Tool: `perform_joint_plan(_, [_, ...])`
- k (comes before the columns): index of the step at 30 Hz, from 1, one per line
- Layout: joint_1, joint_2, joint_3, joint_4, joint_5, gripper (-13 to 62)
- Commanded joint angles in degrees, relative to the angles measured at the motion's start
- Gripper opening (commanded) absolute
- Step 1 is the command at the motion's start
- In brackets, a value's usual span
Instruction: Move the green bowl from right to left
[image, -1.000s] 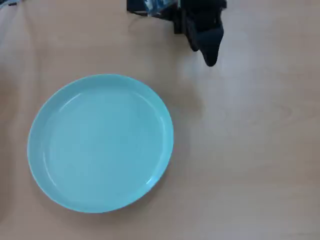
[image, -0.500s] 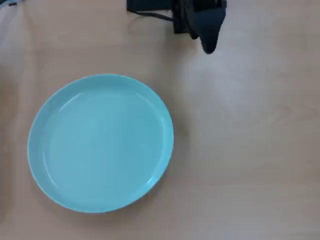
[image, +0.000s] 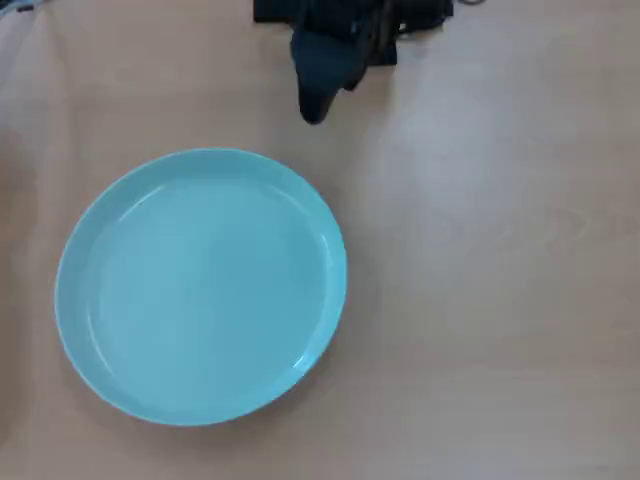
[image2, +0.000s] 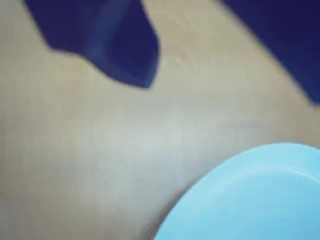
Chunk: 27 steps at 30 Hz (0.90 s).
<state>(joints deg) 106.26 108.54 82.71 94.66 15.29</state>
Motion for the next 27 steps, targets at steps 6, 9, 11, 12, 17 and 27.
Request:
perform_joint_plan(6, [7.2,-2.2,-3.1,5.2,0.4,38.5])
perform_joint_plan(9, [9.8,-6.4,-1.2,4.9,-0.4,38.5])
perform_joint_plan(11, [11.3,-10.2,0.2,4.1,-2.1,38.5])
perform_joint_plan(12, [11.8,-11.7,1.1,3.2,-2.8,38.5])
perform_joint_plan(17, [12.9,-12.9,9.9,-8.4,-3.6,38.4])
perform_joint_plan(27, [13.4,-13.3,16.3,-18.5,-4.7,38.4])
